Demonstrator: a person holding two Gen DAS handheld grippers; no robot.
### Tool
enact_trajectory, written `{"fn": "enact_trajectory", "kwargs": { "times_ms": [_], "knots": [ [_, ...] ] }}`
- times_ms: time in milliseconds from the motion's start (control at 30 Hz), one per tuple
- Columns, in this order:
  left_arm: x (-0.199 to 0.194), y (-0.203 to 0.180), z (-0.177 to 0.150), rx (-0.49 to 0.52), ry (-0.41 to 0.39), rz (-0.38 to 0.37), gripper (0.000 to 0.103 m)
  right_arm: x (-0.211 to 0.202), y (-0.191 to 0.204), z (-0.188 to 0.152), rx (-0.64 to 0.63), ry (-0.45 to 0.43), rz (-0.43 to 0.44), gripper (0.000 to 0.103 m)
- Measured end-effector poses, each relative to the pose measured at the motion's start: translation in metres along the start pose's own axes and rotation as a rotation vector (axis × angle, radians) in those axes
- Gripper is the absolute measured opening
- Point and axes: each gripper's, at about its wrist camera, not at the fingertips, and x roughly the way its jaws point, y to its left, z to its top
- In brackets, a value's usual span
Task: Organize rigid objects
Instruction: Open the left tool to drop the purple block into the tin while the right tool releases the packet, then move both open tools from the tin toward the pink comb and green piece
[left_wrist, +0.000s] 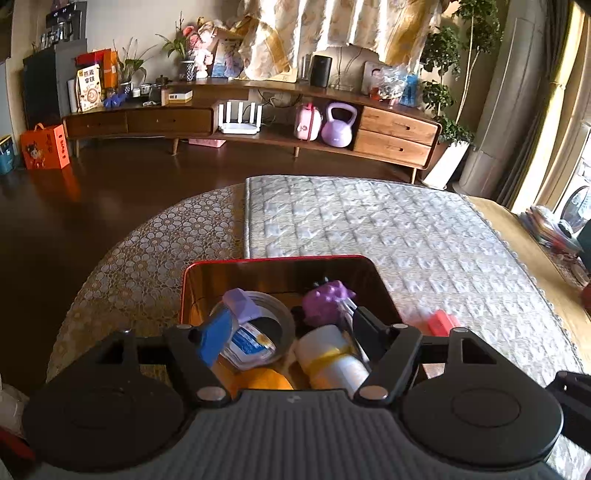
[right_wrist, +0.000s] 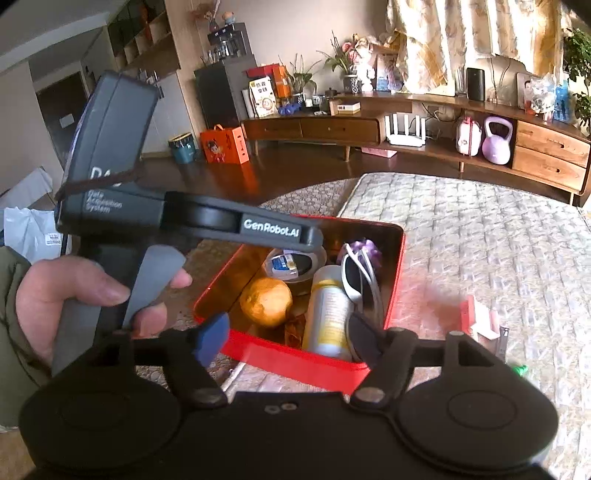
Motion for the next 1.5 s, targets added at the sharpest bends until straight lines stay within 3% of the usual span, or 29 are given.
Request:
{"fn": "enact_trajectory", "kwargs": {
  "times_ms": [200, 433, 900, 1167, 1500],
  "knots": [
    [-0.024, -0.013, -0.009, 0.024, -0.013, -0.014, 0.077, -0.026, -0.001, -0.009, -0.015, -0.052, -0.005, 0.092],
    [-0.048, -0.029, -0.019, 0.03, -0.026, -0.035, 0.081, -0.057, -0.014, -0.022, -0.022, -0.099, -0.032, 0.102],
    [-0.05, -0.081, -0.038, 0.037, -0.029, -0.105, 0.086, -0.085, -0.081, -0.049, 0.038, -0.115, -0.147, 0.103],
    [-0.026, -0.122, -0.039, 0.072, -0.008, -0.12, 0.086, -0.069, -0.119, -0.065, 0.03, -0.08, -0.225, 0.103],
    [0.018, -0.165, -0.044, 0.133, 0.028, -0.131, 0.086, -0.041, -0.151, -0.073, -0.042, -0.051, -0.207, 0.092]
  ]
}}
